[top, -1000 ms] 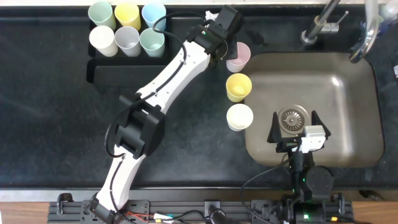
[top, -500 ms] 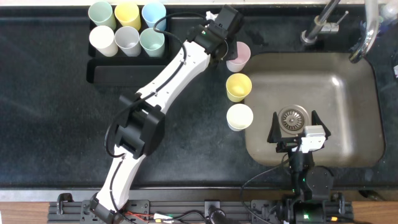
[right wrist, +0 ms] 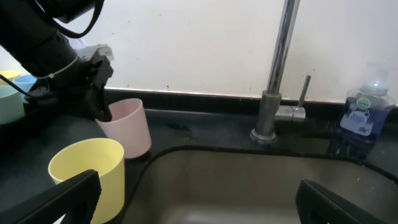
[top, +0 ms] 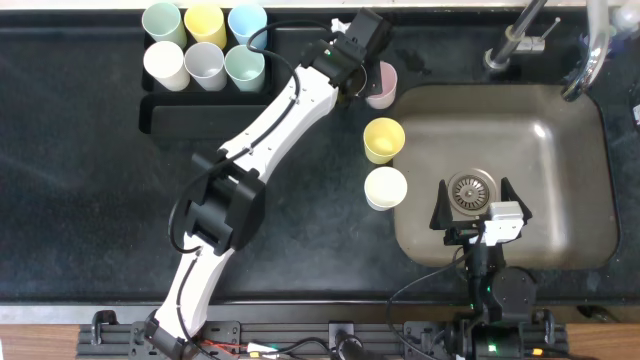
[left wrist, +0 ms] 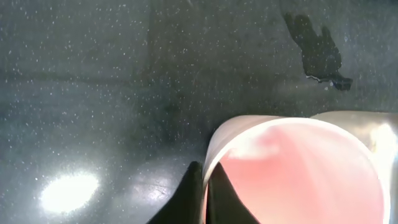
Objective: Store Cups
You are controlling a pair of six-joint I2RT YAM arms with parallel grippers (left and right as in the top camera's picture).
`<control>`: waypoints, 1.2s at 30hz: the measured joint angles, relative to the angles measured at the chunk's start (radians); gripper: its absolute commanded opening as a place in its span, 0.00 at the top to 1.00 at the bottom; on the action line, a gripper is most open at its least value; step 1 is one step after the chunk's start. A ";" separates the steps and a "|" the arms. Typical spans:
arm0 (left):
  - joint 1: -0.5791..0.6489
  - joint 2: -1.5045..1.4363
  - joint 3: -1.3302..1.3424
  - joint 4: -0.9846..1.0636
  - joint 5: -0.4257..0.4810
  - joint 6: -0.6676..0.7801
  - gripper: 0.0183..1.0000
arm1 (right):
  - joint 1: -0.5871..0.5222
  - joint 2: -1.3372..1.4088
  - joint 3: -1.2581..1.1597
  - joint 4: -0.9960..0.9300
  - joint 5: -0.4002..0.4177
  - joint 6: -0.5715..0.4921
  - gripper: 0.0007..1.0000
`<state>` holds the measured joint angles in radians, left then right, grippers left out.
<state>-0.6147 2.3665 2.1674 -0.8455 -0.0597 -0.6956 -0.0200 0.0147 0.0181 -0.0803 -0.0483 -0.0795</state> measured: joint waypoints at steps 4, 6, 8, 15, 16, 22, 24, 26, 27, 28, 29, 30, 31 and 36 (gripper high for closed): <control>-0.001 0.000 0.000 -0.007 0.000 0.003 0.98 | 0.000 0.000 0.000 0.000 0.000 0.000 0.00; -0.001 0.000 0.001 -0.016 0.000 0.002 0.98 | 0.000 0.000 0.000 0.000 0.000 0.000 0.00; -0.001 -0.001 0.002 -0.022 -0.005 0.002 0.99 | 0.000 0.000 0.000 0.000 0.000 0.000 0.00; -0.005 -0.088 -0.002 -0.068 -0.084 -0.042 0.99 | 0.000 0.000 0.000 0.000 0.000 0.000 0.00; -0.005 -0.122 -0.006 -0.076 -0.103 -0.058 0.99 | 0.000 0.000 0.000 0.000 0.000 0.000 0.00; 0.035 -0.405 -0.074 -0.211 -0.226 -0.197 0.99 | 0.000 0.000 0.000 0.000 0.000 0.000 0.00; 0.076 -0.520 -0.138 -0.229 -0.267 -0.254 0.98 | 0.000 0.000 0.000 0.000 0.000 0.000 0.00; 0.125 -0.615 -0.212 -0.231 -0.295 -0.307 0.99 | 0.000 0.000 0.000 0.000 0.000 0.000 0.00; 0.154 -0.660 -0.256 -0.232 -0.307 -0.334 0.99 | 0.000 0.000 0.000 0.000 0.001 0.000 0.00; 0.184 -0.700 -0.303 -0.234 -0.317 -0.360 0.98 | 0.000 0.000 0.000 0.000 0.000 0.001 0.00; 0.212 -0.731 -0.344 -0.235 -0.323 -0.382 0.98 | 0.000 0.000 0.000 0.000 0.000 0.000 0.00; 0.242 -0.759 -0.388 -0.240 -0.329 -0.404 0.98 | 0.000 0.000 0.000 0.000 0.000 0.000 0.00; 0.272 -0.783 -0.428 -0.243 -0.331 -0.423 0.98 | 0.000 0.000 0.000 0.001 0.000 0.000 0.00; 0.415 -0.826 -0.565 -0.304 -0.330 -0.498 0.98 | 0.000 0.000 0.000 0.000 0.001 0.000 0.00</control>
<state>-0.1993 1.5406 1.6028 -1.1496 -0.3897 -1.1934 -0.0200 0.0147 0.0181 -0.0803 -0.0475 -0.0795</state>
